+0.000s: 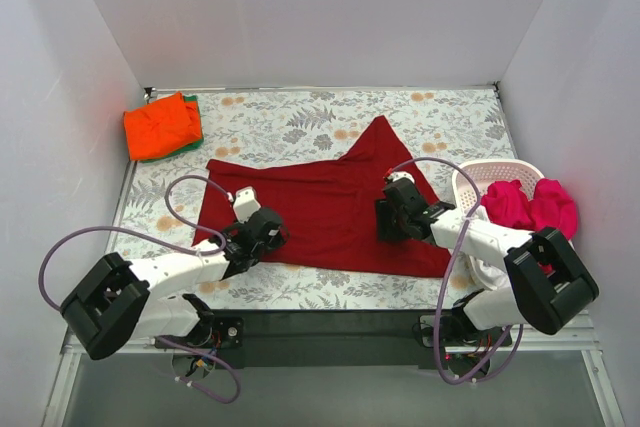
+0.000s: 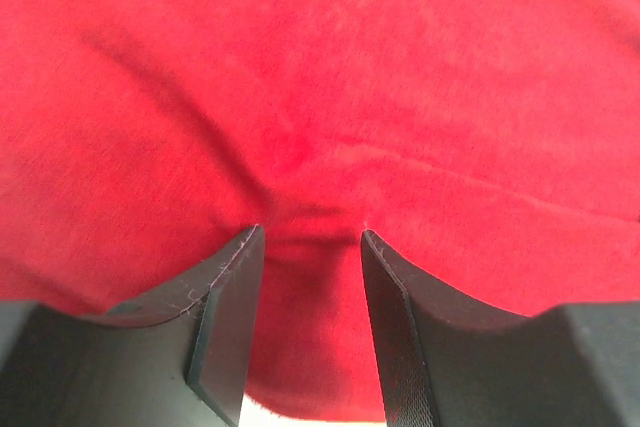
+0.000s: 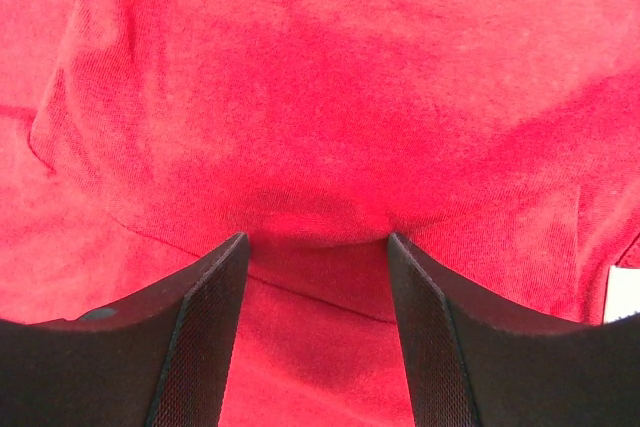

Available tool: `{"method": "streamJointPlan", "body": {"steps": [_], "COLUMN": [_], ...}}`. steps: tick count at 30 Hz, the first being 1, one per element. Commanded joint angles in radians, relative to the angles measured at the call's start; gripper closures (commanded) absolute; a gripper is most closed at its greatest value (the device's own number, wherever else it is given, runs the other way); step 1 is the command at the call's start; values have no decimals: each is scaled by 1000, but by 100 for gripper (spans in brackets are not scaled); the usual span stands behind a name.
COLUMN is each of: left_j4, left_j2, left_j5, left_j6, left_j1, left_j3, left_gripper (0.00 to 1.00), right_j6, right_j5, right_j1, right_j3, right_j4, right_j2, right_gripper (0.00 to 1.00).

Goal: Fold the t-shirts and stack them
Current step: Fold the tshirt

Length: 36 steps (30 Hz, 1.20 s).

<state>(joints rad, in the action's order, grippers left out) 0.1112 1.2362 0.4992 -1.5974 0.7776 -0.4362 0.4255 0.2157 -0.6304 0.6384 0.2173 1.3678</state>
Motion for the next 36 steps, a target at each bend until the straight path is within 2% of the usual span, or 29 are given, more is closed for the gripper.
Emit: {"method": "streamJointPlan", "body": {"steps": [1, 6, 8, 11, 16, 22, 26, 36], "left_j4": [149, 208, 176, 90, -46, -188, -266, -387], "left_j2": [-81, -199, -187, -103, 40, 225, 336, 502], "left_j5": [12, 153, 136, 72, -57, -154, -266, -373], "left_j6": [-25, 51, 126, 198, 228, 258, 277, 269], "left_j1": [14, -12, -101, -262, -532, -711, -776, -862], "left_j3": [-5, -143, -202, -234, -277, -332, -349, -394], "left_gripper": [58, 51, 50, 50, 50, 54, 56, 57], "right_j6": [48, 16, -4, -25, -40, -47, -47, -37], "right_j5": [-45, -13, -9, -15, -21, -3, -9, -6], "right_j1": [-26, -32, -34, -32, -34, -34, -34, -34], "right_j3": [-23, 61, 87, 122, 123, 92, 78, 55], "right_j4": [142, 169, 169, 171, 171, 160, 154, 151], "right_j2": [-10, -55, -58, -50, -67, -110, -116, -150], "right_gripper": [47, 47, 47, 47, 47, 46, 46, 46]}}
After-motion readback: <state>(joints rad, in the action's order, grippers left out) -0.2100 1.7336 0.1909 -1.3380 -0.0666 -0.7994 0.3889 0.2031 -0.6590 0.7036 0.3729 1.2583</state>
